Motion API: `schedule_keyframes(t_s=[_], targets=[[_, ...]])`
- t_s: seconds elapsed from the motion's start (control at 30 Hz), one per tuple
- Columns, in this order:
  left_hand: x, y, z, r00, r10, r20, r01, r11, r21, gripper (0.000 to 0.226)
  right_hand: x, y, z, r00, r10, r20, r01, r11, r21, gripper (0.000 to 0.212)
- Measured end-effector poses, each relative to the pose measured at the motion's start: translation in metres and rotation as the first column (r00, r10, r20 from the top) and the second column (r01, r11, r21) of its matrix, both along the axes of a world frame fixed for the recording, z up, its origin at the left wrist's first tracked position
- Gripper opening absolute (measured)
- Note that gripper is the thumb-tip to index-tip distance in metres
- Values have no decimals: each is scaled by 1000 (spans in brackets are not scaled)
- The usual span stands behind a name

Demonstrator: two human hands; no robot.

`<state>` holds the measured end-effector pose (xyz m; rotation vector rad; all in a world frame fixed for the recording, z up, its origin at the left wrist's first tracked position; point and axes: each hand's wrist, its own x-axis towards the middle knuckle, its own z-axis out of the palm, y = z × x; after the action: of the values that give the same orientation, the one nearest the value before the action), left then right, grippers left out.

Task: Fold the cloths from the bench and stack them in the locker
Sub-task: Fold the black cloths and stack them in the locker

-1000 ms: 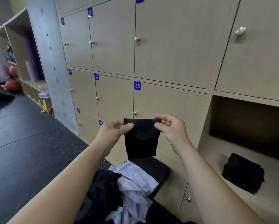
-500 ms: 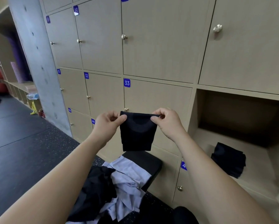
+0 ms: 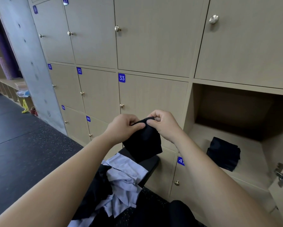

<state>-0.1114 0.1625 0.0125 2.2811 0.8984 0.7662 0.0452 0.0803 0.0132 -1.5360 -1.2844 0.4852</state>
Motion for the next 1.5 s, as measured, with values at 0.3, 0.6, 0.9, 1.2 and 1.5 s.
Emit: schedule_keyframes(t_s=[0.3, 0.6, 0.9, 1.2, 1.5], targets=[[21, -10, -8, 992, -118, 43, 118, 993, -11, 24, 20, -22, -2, 998, 59, 1, -59, 994, -96, 6], [14, -18, -29, 945, -75, 318, 252, 785, -565, 21, 36, -28, -15, 950, -223, -221, 253, 960, 121, 10], [47, -23, -38, 916, 124, 382, 78, 879, -471, 11, 53, -47, -34, 929, -221, -297, 239, 971, 26, 18], [106, -40, -53, 937, -175, 301, 318, 781, -537, 14, 100, -72, -47, 970, -200, -141, 177, 971, -158, 18], [191, -59, -121, 884, -68, 462, 464, 246, -851, 48, 167, -84, -114, 625, -552, -552, 606, 789, -103, 37]])
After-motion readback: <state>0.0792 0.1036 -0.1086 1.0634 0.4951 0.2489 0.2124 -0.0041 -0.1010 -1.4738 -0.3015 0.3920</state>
